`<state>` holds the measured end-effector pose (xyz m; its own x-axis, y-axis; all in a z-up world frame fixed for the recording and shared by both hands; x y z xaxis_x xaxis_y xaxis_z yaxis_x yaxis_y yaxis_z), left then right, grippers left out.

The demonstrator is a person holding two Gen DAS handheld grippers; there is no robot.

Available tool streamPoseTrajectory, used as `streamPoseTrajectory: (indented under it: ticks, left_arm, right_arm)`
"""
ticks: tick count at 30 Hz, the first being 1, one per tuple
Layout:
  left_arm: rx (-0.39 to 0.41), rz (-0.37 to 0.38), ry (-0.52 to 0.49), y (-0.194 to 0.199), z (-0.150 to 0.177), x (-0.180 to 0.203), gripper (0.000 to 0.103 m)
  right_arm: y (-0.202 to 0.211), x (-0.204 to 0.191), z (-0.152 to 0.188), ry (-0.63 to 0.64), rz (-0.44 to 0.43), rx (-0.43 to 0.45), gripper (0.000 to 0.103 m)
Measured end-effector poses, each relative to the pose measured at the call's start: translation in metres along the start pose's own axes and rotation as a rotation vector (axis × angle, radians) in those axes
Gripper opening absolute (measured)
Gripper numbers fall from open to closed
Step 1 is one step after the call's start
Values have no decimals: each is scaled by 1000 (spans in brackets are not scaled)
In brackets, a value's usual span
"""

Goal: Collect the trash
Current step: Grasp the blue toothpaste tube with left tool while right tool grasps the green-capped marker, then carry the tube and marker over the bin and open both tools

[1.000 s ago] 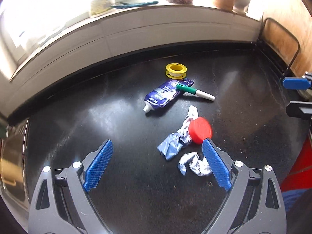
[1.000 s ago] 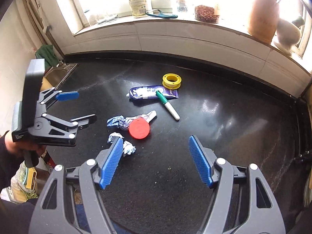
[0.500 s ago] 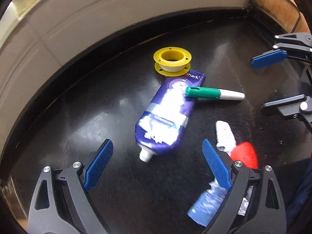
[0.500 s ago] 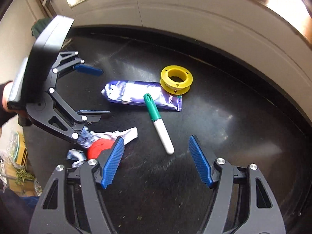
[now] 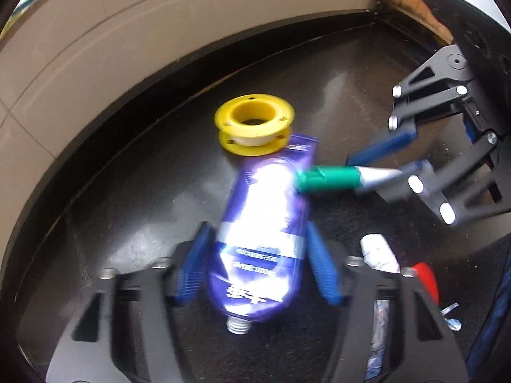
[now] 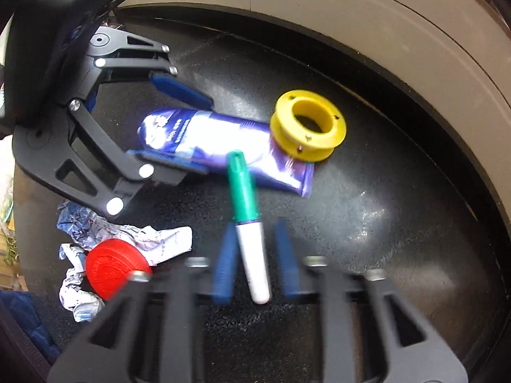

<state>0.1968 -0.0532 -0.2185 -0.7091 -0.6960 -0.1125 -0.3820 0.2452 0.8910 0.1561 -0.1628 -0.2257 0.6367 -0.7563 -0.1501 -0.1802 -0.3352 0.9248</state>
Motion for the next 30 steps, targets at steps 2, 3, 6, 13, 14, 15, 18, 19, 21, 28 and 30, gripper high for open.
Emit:
streamPoseTrajectory:
  ticks: [2,3,6,13,14,15,18,19,21,28,30]
  left_arm:
    - [-10,-5,-5,2,2,5,52]
    - [-19,-19,-2,4,3,8,52]
    - [-25,-25,35,16,9,14,52]
    - [16,-45,190,80,31,32,51]
    - [18,-50,214,88,36,35,51]
    - [23,-54,241,98,43,39,51]
    - [15,-82,284,111,52,64,51]
    - [5,-94,307,117,58,77,51]
    - [-4,-119,345,129,70,89,51]
    - [-13,-179,406,140,76,115,51]
    - [-17,-191,408,141,75,114,51]
  right_arm:
    - [1,2,1,-32,-13,-8,14]
    - [4,3,2,-45,-12,-4,14]
    - [23,6,6,-104,-6,22,14]
    - [84,3,30,-267,44,111,14]
    - [93,2,35,-287,46,122,14]
    - [100,-1,39,-303,50,132,14]
    - [121,-10,54,-350,57,161,14]
    - [128,-16,60,-362,61,171,14]
    - [138,-29,68,-373,63,182,14]
    - [149,-76,94,-369,68,181,14]
    - [149,-85,100,-368,72,176,14]
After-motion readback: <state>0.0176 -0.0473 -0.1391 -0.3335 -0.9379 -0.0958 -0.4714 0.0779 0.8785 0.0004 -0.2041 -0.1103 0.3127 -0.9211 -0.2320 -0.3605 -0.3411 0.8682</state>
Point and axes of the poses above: each gripper's, at about its wrist camera, not at the fingertips, and y roughly against the way its jaws point, x to its right, z to its underside, the point moved 3 cm from there along -y, roughly the way its jaws point, and after that the axes turned 5 degrees about -z, right-handed, at the moved point
